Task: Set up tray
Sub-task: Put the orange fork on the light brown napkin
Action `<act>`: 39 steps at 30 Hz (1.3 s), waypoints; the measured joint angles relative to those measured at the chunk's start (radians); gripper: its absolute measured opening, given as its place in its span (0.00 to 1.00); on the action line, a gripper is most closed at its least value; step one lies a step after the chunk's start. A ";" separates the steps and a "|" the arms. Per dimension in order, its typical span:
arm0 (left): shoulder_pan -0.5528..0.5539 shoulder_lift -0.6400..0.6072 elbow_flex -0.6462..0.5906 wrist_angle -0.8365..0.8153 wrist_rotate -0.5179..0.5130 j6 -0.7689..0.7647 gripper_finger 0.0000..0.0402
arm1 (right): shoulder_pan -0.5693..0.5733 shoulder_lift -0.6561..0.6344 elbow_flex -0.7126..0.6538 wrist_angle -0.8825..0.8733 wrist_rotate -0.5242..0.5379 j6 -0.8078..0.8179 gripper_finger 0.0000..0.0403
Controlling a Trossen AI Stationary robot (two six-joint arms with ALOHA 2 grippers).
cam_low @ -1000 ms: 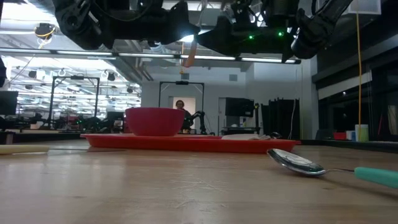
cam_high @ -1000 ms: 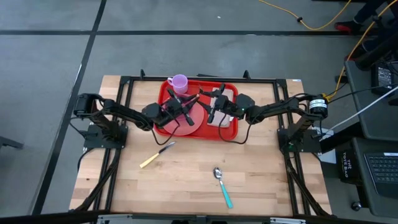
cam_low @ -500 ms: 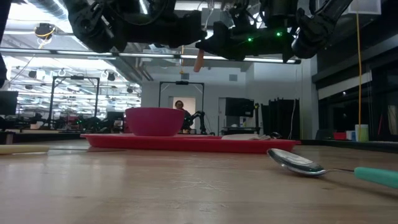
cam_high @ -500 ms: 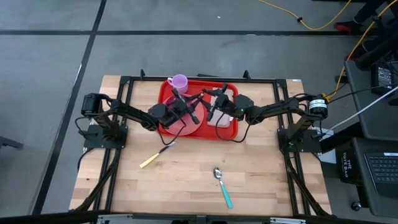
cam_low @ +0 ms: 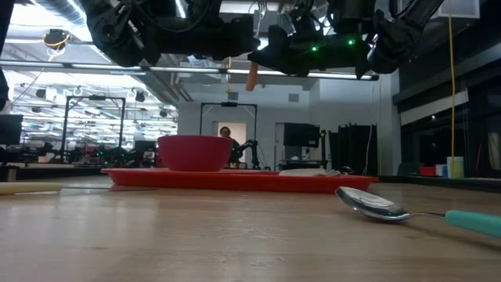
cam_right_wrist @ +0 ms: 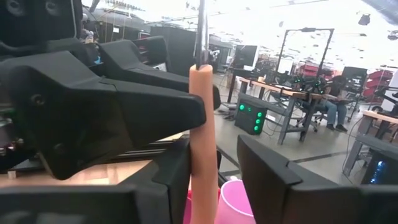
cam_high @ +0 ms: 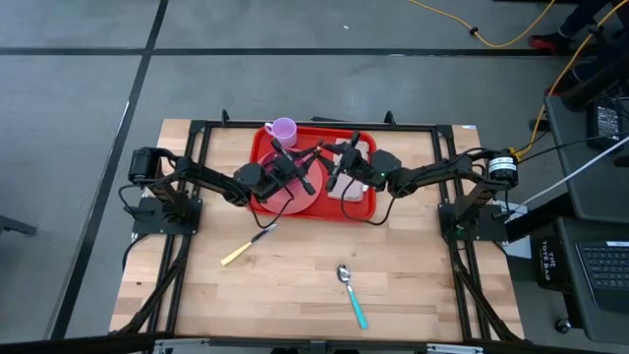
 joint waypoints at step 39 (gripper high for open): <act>-0.142 -0.204 -0.113 -0.243 -0.174 0.186 0.15 | -0.003 -0.090 -0.001 -0.180 -0.049 0.057 0.11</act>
